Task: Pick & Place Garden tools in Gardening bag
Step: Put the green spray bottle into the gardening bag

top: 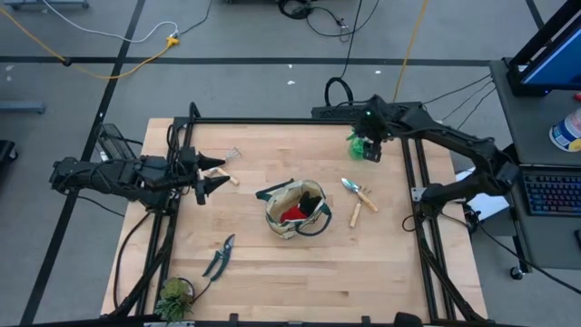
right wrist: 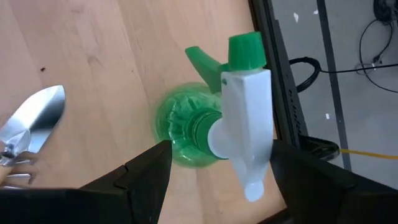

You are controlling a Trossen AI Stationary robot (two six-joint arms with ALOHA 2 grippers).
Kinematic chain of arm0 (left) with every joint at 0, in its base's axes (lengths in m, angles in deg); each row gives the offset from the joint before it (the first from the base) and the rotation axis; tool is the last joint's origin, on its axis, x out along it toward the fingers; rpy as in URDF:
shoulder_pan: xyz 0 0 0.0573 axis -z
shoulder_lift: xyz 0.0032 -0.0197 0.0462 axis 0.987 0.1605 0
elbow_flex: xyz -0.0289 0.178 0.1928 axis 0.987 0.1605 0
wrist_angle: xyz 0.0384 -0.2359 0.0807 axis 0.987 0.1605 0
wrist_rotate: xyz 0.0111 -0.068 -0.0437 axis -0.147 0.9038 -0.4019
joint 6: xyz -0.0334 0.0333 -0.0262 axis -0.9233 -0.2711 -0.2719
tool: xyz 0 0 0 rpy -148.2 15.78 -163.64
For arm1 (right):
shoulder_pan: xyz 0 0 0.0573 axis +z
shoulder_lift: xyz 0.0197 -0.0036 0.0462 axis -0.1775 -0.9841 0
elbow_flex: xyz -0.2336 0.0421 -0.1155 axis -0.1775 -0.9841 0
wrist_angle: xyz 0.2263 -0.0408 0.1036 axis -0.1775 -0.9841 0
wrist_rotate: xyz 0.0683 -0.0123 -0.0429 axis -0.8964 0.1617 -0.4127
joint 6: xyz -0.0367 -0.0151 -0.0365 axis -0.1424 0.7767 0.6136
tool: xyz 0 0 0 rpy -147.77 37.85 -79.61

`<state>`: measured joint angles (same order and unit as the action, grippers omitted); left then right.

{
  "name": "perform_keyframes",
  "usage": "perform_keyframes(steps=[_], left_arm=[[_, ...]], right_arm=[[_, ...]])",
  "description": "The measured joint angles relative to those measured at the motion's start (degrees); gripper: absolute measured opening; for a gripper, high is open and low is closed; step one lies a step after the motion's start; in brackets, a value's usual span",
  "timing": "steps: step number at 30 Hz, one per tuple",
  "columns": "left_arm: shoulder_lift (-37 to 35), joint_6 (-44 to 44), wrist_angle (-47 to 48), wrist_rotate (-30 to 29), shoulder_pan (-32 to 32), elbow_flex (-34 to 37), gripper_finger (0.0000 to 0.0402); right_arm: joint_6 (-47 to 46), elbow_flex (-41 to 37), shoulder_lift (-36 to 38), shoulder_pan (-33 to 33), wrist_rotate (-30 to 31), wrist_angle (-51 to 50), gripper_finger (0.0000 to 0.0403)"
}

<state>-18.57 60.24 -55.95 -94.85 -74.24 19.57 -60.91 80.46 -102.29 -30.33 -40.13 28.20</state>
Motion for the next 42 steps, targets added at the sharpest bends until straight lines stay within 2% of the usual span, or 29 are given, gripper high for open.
perform_keyframes(steps=[19, 24, 35, 42], left_arm=[[0.0, -0.1, 0.0, -0.3, 0.0, -0.1, 0.0310], [0.0, -0.2, 0.0, -0.5, 0.0, -0.1, 0.0310], [0.0, -1.4, -0.1, -0.5, 0.0, -0.1, 0.0310], [0.0, -1.6, 0.0, -0.4, 0.0, -0.1, 0.0310]], right_arm=[[1.2, -1.6, -0.3, 0.2, -0.2, 5.1, 0.0254], [-0.5, -3.6, -0.3, 0.2, -0.2, 6.7, 0.0205], [-2.2, -4.1, -0.1, 0.2, -0.2, 10.7, 0.0052], [-3.0, -4.1, 1.3, 1.0, -0.2, 11.5, 0.0044]])
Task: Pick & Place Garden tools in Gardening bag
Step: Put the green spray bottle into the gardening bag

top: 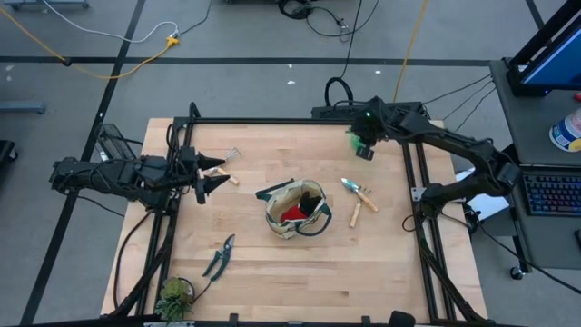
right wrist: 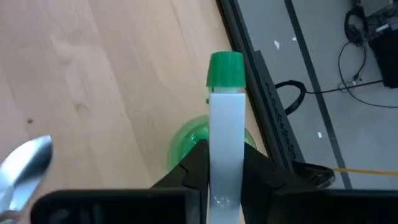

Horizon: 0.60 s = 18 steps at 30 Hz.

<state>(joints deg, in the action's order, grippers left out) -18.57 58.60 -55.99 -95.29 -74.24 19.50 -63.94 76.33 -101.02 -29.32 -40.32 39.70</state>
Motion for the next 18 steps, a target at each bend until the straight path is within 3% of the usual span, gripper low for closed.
perform_keyframes(steps=[8, 18], left_arm=[[0.1, 0.3, 0.0, 0.0, 0.0, 0.0, 0.0310], [0.1, 1.7, 0.0, 0.0, 0.0, 0.0, 0.0310]], right_arm=[[-4.9, 1.9, 3.9, 3.6, -0.8, 0.7, 0.0045], [-17.5, 8.3, 11.4, 7.4, -18.7, 7.4, 0.0045]])
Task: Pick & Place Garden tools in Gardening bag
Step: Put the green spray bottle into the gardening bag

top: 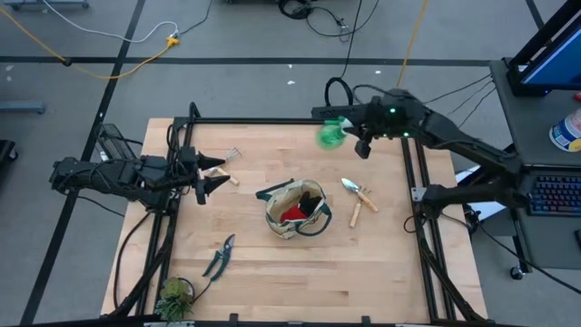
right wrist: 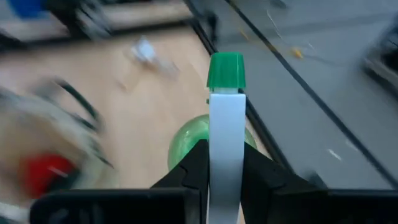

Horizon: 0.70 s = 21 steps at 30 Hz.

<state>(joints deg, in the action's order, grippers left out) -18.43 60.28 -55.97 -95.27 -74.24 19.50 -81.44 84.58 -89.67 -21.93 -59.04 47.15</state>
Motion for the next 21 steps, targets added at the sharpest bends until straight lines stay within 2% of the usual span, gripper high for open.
perform_keyframes(steps=[5, 8, 15, 21], left_arm=[[0.0, -0.1, 0.0, 0.0, 0.0, 0.0, 0.0310], [0.0, -0.2, 0.0, 0.0, 0.0, 0.0, 0.0310], [0.0, -1.0, 0.0, 0.1, 0.0, 0.0, 0.0310], [0.0, -1.9, 0.0, 0.1, 0.0, 0.0, 0.0310]], right_arm=[[-8.9, 0.2, 1.5, 1.8, -13.4, 6.0, 0.0045], [-11.7, 0.2, 1.2, 4.2, -17.4, 7.3, 0.0045], [-11.8, 0.2, -1.6, 12.0, -17.5, 8.1, 0.0045], [-10.1, 0.2, -4.7, 16.3, -17.4, 8.2, 0.0045]])
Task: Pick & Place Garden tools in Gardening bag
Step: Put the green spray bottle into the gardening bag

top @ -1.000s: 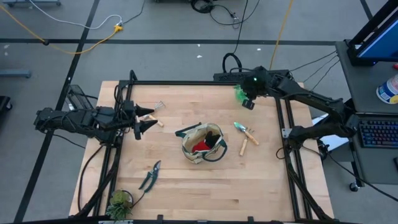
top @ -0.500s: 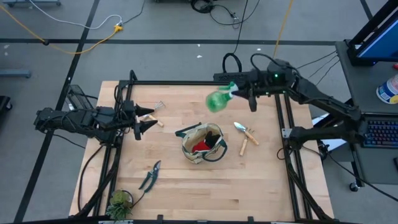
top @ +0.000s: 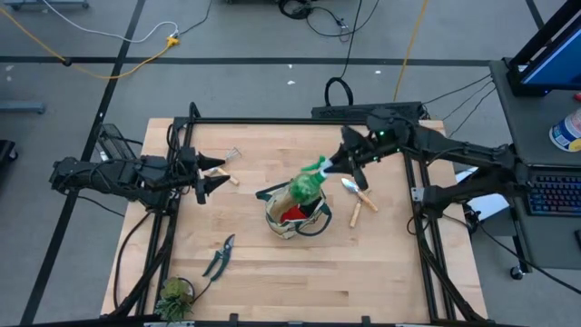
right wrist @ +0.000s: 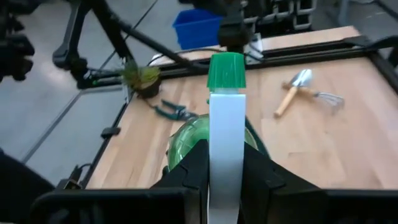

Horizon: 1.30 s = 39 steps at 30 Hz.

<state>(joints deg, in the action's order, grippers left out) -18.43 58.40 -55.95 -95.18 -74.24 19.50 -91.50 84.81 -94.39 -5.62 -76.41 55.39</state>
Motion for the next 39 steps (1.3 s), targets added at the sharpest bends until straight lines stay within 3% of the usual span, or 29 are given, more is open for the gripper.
perform_keyframes(steps=[13, 22, 27, 31, 39], left_arm=[[0.0, 0.2, 0.3, 0.0, 0.0, 0.0, 0.0310], [0.0, -0.2, 1.8, 0.0, 0.0, 0.0, 0.0310], [0.0, 0.0, 1.8, 0.0, 0.0, 0.0, 0.0310], [0.0, -0.1, 1.8, 0.0, 0.0, 0.0, 0.0310], [0.0, -1.6, 2.2, 0.6, 0.0, 0.0, 0.0310]], right_arm=[[6.2, 0.0, -7.9, 3.2, 0.6, 0.4, 0.0045], [11.9, 1.8, -8.3, 5.2, 6.5, -5.2, 0.0045], [13.0, 2.5, -8.4, 6.4, 6.5, -6.6, 0.0045], [14.7, 2.5, -10.1, 7.0, 9.4, -7.9, 0.0045], [19.3, 2.5, -16.1, 7.0, 9.6, -7.2, 0.0045]])
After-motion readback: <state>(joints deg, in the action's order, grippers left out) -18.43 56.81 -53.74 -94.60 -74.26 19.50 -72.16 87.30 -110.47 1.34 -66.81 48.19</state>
